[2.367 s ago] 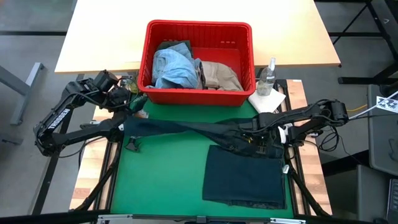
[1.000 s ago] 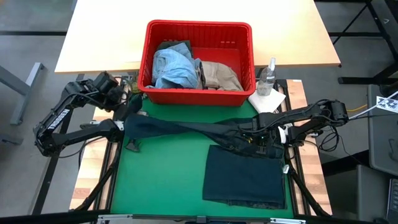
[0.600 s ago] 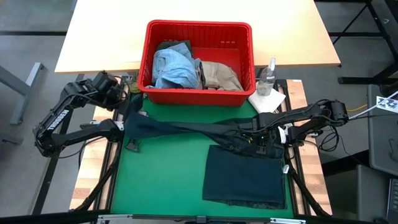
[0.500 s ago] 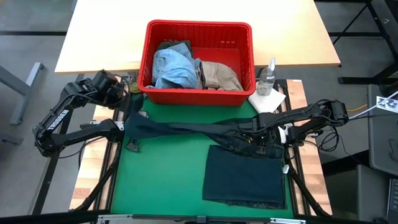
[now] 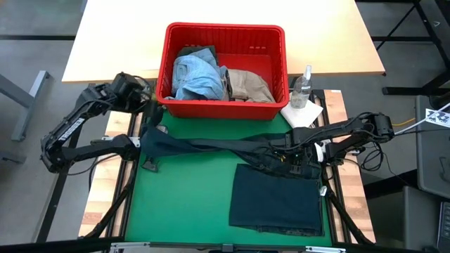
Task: Fold laundry
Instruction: Fold the dark blue jeans
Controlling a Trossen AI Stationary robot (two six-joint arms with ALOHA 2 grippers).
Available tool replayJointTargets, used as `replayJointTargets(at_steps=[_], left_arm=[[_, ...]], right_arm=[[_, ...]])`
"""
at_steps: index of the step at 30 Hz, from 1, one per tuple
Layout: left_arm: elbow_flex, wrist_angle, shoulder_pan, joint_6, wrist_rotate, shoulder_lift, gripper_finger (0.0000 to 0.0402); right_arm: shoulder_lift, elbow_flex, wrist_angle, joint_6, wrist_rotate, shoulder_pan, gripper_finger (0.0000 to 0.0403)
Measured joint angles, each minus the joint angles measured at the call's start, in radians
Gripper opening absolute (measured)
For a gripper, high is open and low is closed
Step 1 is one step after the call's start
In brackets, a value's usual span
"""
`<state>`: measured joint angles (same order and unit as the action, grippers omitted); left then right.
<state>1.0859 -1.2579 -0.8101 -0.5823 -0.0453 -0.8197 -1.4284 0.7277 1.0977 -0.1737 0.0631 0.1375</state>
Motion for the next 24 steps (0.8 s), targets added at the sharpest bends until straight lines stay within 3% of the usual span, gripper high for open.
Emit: replayJointTargets(at_steps=[11,24], left_arm=[[0.0,-0.004,0.0,0.095,0.107,-0.152,0.0172],[-0.017,-0.064,0.024,0.114,0.115,-0.214,0.0172]], right_arm=[[0.0,0.0,0.0,0.0,-0.002,0.0,0.0136],[0.0,0.0,-0.006,0.0,-0.01,0.0,0.0136]])
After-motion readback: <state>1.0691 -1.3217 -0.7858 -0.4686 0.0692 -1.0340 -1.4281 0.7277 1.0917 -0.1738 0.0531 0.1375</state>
